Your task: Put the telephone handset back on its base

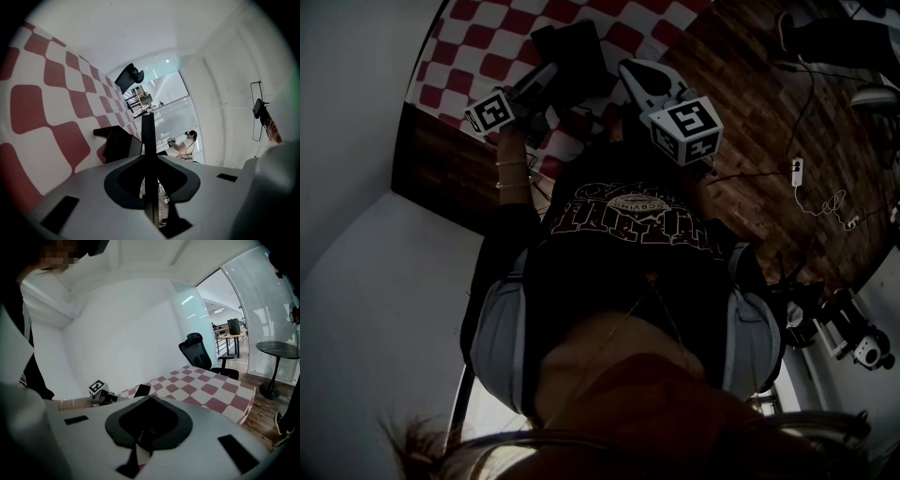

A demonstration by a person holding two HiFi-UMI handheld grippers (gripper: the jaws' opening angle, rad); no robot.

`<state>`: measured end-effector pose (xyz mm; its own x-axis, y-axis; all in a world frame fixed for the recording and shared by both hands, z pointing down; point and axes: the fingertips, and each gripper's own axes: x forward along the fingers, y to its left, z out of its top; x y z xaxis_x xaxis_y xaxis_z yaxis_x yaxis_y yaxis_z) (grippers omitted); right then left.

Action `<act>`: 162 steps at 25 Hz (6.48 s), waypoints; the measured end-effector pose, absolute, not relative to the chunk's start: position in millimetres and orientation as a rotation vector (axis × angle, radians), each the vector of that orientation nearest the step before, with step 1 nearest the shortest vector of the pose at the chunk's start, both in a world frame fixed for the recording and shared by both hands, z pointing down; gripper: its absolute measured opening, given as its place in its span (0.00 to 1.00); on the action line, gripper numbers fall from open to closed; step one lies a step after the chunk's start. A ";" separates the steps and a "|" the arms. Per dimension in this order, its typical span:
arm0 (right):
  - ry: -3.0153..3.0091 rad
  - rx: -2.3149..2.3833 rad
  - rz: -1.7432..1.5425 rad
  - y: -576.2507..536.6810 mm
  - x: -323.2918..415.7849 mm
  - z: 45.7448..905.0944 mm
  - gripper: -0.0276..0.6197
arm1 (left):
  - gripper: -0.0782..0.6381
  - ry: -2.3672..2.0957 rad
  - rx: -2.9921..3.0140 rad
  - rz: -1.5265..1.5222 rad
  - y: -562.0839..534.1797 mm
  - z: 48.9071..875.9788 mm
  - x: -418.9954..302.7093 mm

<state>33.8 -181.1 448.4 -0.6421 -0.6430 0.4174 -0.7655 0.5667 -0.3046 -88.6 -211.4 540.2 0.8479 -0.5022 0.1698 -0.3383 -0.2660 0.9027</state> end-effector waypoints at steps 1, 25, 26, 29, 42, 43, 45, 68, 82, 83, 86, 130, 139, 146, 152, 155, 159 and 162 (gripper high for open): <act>-2.539 1.169 0.683 -180.9 34.3 449.0 0.07 | 0.22 -0.628 1.874 -0.181 -211.5 541.8 -87.9; -2.483 1.207 0.713 -177.3 44.7 458.5 0.07 | 0.22 -0.633 1.824 -0.075 -207.6 590.9 -90.0; -2.482 1.207 0.715 -177.7 44.9 458.8 0.07 | 0.22 -0.631 1.826 -0.076 -207.8 591.2 -89.9; -2.480 1.204 0.719 -178.1 45.5 459.8 0.07 | 0.22 -0.620 1.832 -0.073 -208.4 592.9 -88.3; -2.477 1.197 0.721 -179.1 45.2 460.3 0.07 | 0.22 -0.602 1.895 0.018 -210.8 602.3 -87.3; -2.478 1.197 0.719 -179.3 45.1 460.1 0.07 | 0.22 -0.602 1.902 0.028 -211.0 602.2 -87.5; -2.478 1.197 0.716 -179.0 44.9 459.8 0.07 | 0.22 -0.599 1.910 0.045 -210.7 602.5 -88.0; -2.489 1.198 0.722 -174.4 46.9 458.6 0.07 | 0.37 -0.752 1.929 0.312 -205.1 626.1 -98.2; -2.489 1.200 0.727 -174.5 48.3 460.7 0.07 | 0.21 -0.716 1.953 0.261 -201.7 614.0 -101.1; -2.489 1.201 0.727 -174.2 48.7 460.6 0.07 | 0.21 -0.702 1.947 0.235 -201.3 615.3 -101.5; -2.488 1.207 0.726 -174.0 50.4 459.9 0.07 | 0.21 -0.664 1.954 0.166 -202.3 615.1 -101.8; -2.595 1.056 0.645 -183.9 43.6 440.1 0.07 | 0.22 -1.224 2.078 0.570 -196.9 589.7 -100.7; -2.637 0.949 0.614 -187.6 29.4 444.1 0.07 | 0.19 -1.261 2.146 0.504 -190.3 549.7 -78.4; -2.664 0.873 0.587 -188.0 15.4 447.7 0.08 | 0.15 -1.322 2.195 0.504 -187.6 534.0 -68.6; -2.678 0.821 0.566 -187.8 6.1 449.1 0.08 | 0.12 -1.346 2.206 0.560 -173.5 535.1 -62.9; -2.681 0.795 0.561 -186.6 1.7 451.0 0.07 | 0.12 -1.367 2.203 0.522 -170.5 529.0 -57.9; -2.691 0.765 0.556 -184.5 -4.2 450.1 0.07 | 0.12 -1.396 2.211 0.436 -172.7 513.2 -52.5; -2.694 0.763 0.553 -184.6 -5.2 448.9 0.07 | 0.12 -1.401 2.222 0.382 -177.2 502.0 -51.2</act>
